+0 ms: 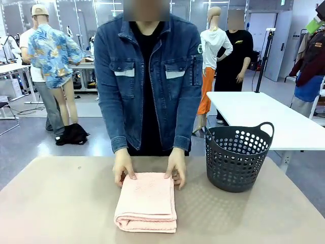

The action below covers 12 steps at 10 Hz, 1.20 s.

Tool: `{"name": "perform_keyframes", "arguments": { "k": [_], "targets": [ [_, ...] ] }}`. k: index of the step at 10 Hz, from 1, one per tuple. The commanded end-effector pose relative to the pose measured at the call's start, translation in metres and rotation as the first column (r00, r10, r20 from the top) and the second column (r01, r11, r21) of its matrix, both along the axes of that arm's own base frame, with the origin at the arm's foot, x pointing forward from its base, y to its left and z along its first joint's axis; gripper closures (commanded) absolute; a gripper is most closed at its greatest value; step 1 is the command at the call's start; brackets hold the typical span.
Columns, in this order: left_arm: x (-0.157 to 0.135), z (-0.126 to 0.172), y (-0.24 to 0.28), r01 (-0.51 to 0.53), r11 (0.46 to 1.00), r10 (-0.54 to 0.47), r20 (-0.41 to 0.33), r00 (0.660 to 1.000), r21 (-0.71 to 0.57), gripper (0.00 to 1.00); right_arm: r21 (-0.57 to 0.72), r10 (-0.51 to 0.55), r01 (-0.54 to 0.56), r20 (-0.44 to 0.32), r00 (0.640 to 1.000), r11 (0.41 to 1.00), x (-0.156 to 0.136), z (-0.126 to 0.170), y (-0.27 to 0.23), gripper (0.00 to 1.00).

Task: Fold the towel.
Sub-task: Pick up the 100 cm Hotel Towel and place it on the left side of the table.

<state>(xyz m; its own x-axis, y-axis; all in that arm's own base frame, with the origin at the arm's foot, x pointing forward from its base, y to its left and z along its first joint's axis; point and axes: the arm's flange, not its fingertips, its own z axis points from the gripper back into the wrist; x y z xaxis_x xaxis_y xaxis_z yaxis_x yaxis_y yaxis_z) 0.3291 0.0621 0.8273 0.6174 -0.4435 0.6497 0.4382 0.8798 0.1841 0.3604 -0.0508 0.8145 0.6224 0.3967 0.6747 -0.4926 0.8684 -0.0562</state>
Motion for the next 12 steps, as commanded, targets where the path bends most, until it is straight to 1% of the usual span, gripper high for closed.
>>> {"name": "perform_keyframes", "arguments": {
  "k": [1,12],
  "targets": [
    [-0.0027,0.001,-0.0002,-0.001,1.0,0.001,-0.012,1.0,0.006,0.0,-0.006,0.001,-0.001,-0.002,1.0,1.0,-0.0018,0.0007,-0.001,0.0],
    [-0.0027,0.001,-0.0002,-0.001,1.0,0.001,-0.012,1.0,0.006,0.0,-0.006,0.001,-0.001,-0.002,1.0,1.0,-0.0018,0.0007,-0.001,0.0]
  ]
}}
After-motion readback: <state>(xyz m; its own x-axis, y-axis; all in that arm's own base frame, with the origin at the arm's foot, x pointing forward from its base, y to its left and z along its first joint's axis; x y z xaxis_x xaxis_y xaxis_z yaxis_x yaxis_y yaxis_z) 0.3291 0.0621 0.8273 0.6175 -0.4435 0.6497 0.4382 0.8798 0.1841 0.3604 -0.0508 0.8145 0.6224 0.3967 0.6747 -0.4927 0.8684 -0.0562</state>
